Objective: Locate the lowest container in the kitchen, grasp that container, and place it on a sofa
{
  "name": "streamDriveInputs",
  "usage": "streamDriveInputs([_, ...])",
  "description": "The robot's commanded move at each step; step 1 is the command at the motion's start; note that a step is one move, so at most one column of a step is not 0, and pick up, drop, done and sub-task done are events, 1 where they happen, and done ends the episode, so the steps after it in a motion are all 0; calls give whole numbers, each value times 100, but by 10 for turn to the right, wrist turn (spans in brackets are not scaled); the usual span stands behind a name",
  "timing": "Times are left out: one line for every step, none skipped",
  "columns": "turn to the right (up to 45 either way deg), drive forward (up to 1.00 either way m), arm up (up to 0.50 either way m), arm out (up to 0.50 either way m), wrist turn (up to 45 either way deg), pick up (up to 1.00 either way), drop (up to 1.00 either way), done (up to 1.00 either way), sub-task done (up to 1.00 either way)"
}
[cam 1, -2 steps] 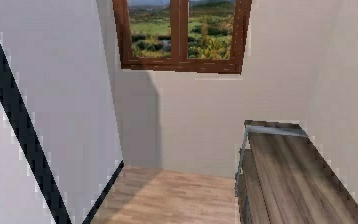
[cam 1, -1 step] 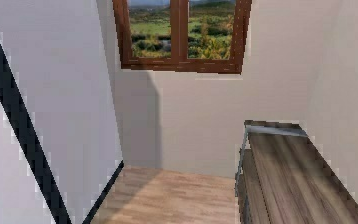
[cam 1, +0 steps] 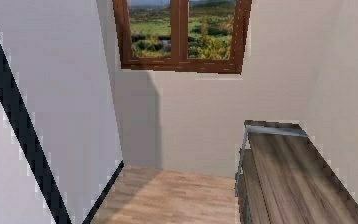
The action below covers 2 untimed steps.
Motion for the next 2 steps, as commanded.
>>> streamDriveInputs([0,0,0,0,450,0,0,0,0])
streamDriveInputs([0,0,0,0,450,0,0,0,0])
